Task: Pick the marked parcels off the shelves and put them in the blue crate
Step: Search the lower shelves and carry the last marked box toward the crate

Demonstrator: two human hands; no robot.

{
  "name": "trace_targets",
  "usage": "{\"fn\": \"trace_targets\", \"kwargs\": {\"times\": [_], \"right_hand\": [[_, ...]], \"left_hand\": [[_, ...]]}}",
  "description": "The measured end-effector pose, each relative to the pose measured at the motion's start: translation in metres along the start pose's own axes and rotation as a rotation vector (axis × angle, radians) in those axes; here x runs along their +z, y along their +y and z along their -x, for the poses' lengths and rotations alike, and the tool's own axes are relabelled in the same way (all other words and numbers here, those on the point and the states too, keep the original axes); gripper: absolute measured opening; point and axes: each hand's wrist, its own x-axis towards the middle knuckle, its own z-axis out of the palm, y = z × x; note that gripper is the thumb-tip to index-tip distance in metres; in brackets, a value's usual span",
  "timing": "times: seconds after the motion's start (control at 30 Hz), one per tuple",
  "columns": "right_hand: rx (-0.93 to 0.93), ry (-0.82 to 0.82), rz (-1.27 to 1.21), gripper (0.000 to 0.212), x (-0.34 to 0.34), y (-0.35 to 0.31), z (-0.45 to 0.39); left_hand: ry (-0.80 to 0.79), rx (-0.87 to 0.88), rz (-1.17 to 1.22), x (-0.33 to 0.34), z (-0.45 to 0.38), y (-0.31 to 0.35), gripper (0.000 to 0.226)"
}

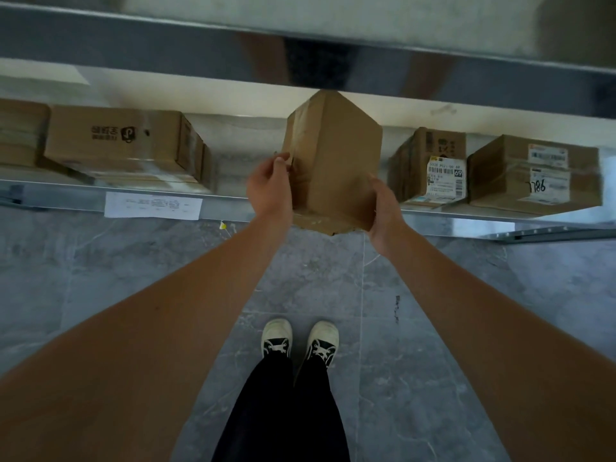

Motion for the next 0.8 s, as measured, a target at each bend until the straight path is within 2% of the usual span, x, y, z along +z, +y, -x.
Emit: {"fn": "trace_targets", "kwargs": {"times": [0.1, 0.3, 0.43, 0.53, 0.67, 0.8], "right_hand": [[-0.013, -0.007, -0.001, 0.064, -0.002, -0.001, 0.004], [-0.119, -0.017, -0.036, 0.029, -0.009, -0.019, 0.017], [-0.184, 0.002, -0.116, 0.028, -0.011, -0.035, 0.025], [-0.207, -0.054, -0.161, 0.028, -0.015, -0.043, 0.028], [-0.219, -0.11, -0.101, 0.042, -0.021, -0.045, 0.028], [-0.226, -0.1, -0.089, 0.029, -0.021, -0.042, 0.026]], "left_hand": [[-0.063, 0.029, -0.047, 0.001, 0.004, 0.003, 0.026], [-0.11, -0.021, -0.074, -0.004, 0.007, 0.017, 0.029], [-0.1, -0.096, 0.002, -0.009, 0.013, 0.028, 0.037], [-0.096, -0.104, 0.043, -0.015, 0.016, 0.034, 0.04], [-0.068, -0.099, 0.051, -0.017, 0.018, 0.035, 0.037], [-0.046, -0.104, 0.075, -0.015, 0.019, 0.034, 0.037]]}}
